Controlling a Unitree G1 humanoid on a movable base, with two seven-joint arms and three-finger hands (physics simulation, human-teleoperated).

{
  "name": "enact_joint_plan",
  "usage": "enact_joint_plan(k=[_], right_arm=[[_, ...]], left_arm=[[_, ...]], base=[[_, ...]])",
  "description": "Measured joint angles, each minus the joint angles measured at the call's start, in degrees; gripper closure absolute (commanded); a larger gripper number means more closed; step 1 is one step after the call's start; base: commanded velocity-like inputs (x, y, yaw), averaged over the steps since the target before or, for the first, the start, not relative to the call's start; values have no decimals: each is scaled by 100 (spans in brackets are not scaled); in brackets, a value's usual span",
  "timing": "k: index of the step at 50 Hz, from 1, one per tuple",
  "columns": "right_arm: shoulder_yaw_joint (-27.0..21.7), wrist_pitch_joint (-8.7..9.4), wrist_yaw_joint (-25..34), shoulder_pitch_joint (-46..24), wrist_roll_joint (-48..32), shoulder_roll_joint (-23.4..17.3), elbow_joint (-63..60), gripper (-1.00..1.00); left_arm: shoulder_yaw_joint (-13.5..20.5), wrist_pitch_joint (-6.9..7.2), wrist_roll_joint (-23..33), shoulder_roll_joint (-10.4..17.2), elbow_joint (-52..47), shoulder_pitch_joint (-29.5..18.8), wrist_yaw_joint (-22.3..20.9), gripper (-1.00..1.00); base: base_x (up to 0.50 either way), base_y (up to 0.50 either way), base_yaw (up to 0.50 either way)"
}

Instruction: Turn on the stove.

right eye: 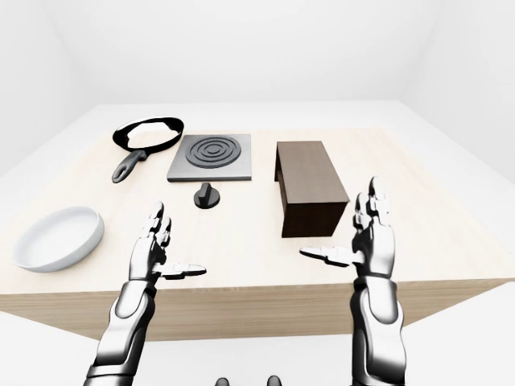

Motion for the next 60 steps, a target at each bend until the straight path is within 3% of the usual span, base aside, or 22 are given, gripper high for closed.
enact_joint_plan(k=[11, 20, 34, 60], right_arm=[[-872, 0, -26, 45, 332, -113, -1176, -100], [-1225, 0, -36, 36, 480, -163, -1613, -100], [-1393, 0, -23, 17, 555, -207, -1797, -100], [-1404, 0, 99, 41, 571, -195, -1851, -100]], left_arm=[[8, -37, 7, 5, 52, -17, 9, -100], [9, -45, 17, 5, 62, -25, 20, -100], [5, -45, 28, 3, 63, -25, 34, -100], [-6, -122, 48, -1, 148, -28, 53, -100]], base=[[0, 0, 0], [0, 0, 0], [4, 0, 0], [26, 0, 0]])
